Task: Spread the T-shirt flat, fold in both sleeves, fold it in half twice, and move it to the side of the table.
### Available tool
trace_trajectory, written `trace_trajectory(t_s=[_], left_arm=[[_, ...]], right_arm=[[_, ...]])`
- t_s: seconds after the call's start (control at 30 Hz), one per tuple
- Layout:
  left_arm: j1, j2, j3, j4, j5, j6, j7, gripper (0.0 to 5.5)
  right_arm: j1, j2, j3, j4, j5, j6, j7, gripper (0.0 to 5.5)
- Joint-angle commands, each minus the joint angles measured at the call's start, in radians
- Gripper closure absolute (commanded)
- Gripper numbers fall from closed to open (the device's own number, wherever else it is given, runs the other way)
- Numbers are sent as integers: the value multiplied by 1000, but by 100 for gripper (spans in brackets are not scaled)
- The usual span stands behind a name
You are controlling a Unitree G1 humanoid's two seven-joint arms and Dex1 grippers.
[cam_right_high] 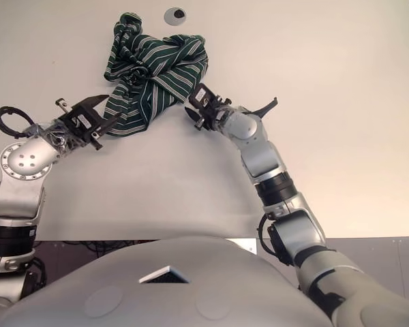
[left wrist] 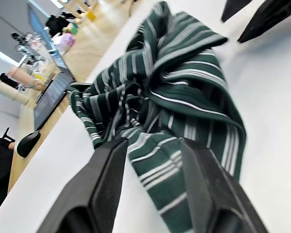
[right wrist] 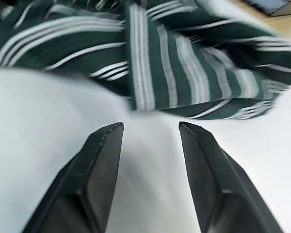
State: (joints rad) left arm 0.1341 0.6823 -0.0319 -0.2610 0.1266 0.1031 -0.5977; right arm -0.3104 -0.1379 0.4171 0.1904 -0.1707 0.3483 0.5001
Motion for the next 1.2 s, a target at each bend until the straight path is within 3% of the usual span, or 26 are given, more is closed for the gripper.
trace_trajectory(t_s=[0.03,0.2,0.53,0.9,1.03,1.2], left_arm=[[-12,4,-1,-13,8,10,-3,360],[-2,4,-2,-26,7,16,-6,360],[-7,-8,-12,-32,7,18,-3,360],[-4,16,-10,-20,3,7,-30,358],[40,85,-20,-56,5,6,-113,358],[57,140,-35,-75,12,16,-184,295]], right_arm=[[-73,-33,61,74,-117,-102,-58,341],[-117,-50,108,138,-245,-259,-163,341],[-149,-55,160,225,-378,-378,-213,341],[-149,-42,140,207,-401,-409,-231,539],[-89,-28,56,89,-260,-314,-110,549],[-63,-24,-26,-18,-144,-186,-38,550]])
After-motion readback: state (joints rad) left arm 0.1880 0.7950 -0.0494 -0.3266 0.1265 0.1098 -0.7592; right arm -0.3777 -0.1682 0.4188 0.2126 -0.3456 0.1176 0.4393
